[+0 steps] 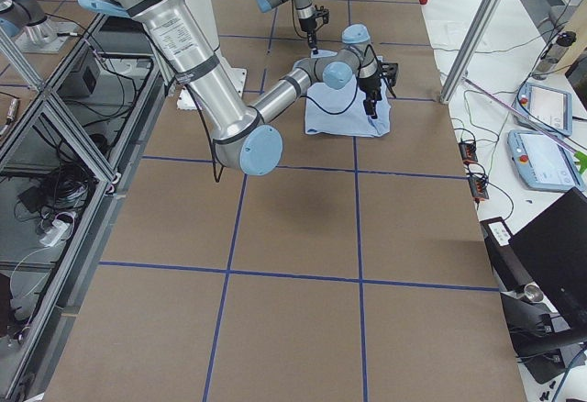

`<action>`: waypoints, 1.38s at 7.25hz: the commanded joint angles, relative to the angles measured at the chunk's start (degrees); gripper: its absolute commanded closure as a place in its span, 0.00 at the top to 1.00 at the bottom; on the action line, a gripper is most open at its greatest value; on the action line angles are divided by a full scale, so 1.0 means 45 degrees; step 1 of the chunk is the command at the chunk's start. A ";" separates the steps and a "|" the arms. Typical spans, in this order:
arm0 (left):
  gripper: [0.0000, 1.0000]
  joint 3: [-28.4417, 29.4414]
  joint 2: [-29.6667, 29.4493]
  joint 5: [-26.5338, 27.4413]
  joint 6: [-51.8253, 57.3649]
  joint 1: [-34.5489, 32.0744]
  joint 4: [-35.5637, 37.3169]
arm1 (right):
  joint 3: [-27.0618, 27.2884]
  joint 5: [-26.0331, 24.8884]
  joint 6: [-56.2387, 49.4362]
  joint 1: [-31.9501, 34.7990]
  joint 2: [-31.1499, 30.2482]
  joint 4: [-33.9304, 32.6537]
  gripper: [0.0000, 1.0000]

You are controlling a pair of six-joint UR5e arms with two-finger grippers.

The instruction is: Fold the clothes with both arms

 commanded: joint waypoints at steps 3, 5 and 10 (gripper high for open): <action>0.00 0.3833 -0.2138 0.0046 0.4409 -0.3969 -0.0084 | 0.0005 -0.0011 0.0023 0.0000 0.0019 0.0000 1.00; 0.00 0.8902 -0.5593 0.0045 0.5295 -0.5147 -0.1383 | 0.0024 -0.0011 0.0063 0.0000 0.0058 0.0000 1.00; 1.00 1.0203 -0.5845 -0.1698 0.7190 -0.6435 -0.3853 | -0.0011 -0.0049 0.0238 -0.0155 0.0679 0.0272 1.00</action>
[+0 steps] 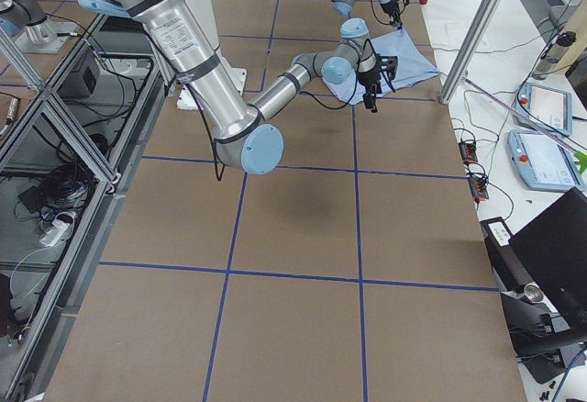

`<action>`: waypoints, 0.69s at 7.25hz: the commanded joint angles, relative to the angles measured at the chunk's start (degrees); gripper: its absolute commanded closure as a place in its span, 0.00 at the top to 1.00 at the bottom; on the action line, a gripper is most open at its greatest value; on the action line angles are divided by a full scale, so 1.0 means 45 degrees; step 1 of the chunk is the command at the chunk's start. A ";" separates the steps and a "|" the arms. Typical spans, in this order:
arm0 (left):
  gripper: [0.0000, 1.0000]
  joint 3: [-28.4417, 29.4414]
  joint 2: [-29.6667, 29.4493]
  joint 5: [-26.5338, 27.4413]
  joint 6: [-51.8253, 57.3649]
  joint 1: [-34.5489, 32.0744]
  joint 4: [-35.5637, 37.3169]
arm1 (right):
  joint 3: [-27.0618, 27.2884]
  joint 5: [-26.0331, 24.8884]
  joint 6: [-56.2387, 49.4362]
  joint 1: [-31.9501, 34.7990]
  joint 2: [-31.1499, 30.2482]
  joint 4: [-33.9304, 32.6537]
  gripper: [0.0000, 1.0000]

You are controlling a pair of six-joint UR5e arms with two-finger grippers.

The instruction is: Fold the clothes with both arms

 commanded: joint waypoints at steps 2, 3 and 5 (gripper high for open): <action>1.00 -0.2115 0.1242 -0.1979 0.0443 -0.0601 -0.0253 | -0.3213 -0.0146 0.1290 -0.0430 0.2300 0.1739 0.99; 1.00 -0.2919 0.1654 -0.1979 0.0326 -0.0601 -0.0155 | -0.5281 -0.0573 0.1450 -0.0761 0.3471 0.2813 0.99; 1.00 -0.3452 0.2048 -0.1979 0.0286 -0.0601 -0.0135 | -0.8411 -0.1354 0.1626 -0.1405 0.5253 0.4414 0.98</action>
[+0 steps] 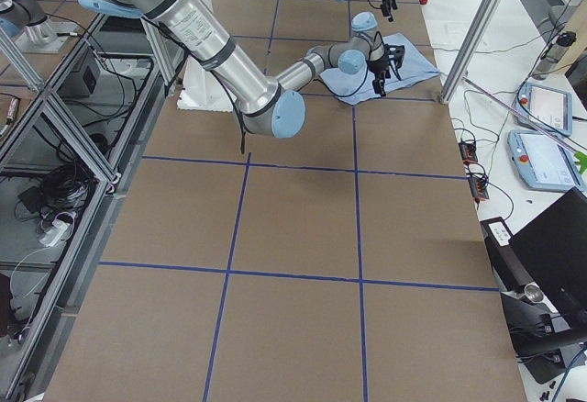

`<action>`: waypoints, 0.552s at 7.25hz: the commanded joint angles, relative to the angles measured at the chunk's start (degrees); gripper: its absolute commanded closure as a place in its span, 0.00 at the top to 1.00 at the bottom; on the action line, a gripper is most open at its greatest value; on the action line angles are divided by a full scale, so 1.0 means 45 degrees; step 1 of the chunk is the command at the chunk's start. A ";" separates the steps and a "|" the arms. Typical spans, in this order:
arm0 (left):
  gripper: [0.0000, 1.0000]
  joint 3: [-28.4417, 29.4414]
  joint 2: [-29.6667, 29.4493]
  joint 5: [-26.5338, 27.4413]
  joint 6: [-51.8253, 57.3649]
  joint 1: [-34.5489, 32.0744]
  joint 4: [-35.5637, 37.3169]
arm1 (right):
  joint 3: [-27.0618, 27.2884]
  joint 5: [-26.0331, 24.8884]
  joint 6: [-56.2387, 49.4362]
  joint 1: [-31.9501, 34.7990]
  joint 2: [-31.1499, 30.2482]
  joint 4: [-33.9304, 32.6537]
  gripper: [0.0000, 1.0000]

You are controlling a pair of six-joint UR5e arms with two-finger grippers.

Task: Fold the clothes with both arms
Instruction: 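Move the right gripper onto the folded shirt's corner farthest from the robot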

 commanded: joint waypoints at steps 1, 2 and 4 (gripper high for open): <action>1.00 -0.0398 0.0294 -0.0017 -0.0384 -0.0009 0.0021 | -0.3643 -0.0799 0.0165 -0.0715 0.1611 0.2721 0.97; 1.00 -0.0417 0.0371 -0.0017 -0.0484 -0.0009 0.0002 | -0.3929 -0.0996 0.0165 -0.0911 0.1771 0.2853 0.89; 1.00 -0.0515 0.0431 -0.0017 -0.0504 -0.0009 0.0002 | -0.4165 -0.1290 0.0146 -0.1205 0.1753 0.2835 0.79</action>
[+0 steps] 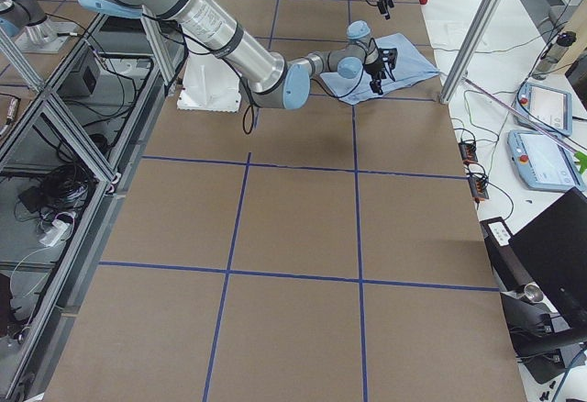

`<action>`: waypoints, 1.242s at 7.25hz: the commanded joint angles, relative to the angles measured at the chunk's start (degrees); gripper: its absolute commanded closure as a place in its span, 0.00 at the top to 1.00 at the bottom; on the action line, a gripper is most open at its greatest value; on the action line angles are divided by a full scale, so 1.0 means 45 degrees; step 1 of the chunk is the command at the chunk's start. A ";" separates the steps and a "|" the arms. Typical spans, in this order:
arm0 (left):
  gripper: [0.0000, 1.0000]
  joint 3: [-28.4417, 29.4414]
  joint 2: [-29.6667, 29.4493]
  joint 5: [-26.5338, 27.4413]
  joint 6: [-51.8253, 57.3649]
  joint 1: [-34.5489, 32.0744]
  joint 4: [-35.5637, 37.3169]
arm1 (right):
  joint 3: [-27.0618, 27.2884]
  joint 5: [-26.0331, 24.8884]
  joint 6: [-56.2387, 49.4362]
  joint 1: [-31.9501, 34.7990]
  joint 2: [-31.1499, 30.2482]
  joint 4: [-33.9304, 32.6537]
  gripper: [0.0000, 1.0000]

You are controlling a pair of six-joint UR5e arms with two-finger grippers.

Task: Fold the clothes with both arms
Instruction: 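Move the right gripper onto the folded shirt's corner farthest from the robot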

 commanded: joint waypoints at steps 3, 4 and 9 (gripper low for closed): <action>1.00 -0.0050 0.0209 0.0000 -0.0043 0.0019 -0.0100 | -0.0505 -0.0532 -0.0110 -0.0293 0.0030 0.0003 0.65; 1.00 -0.0050 0.0209 0.0000 -0.0043 0.0019 -0.0100 | -0.0526 -0.0554 -0.0111 -0.0352 0.0030 0.0022 0.62; 1.00 -0.0050 0.0228 0.0000 -0.0062 0.0019 -0.0120 | -0.0526 -0.0555 -0.0072 -0.0470 0.0069 0.0003 0.00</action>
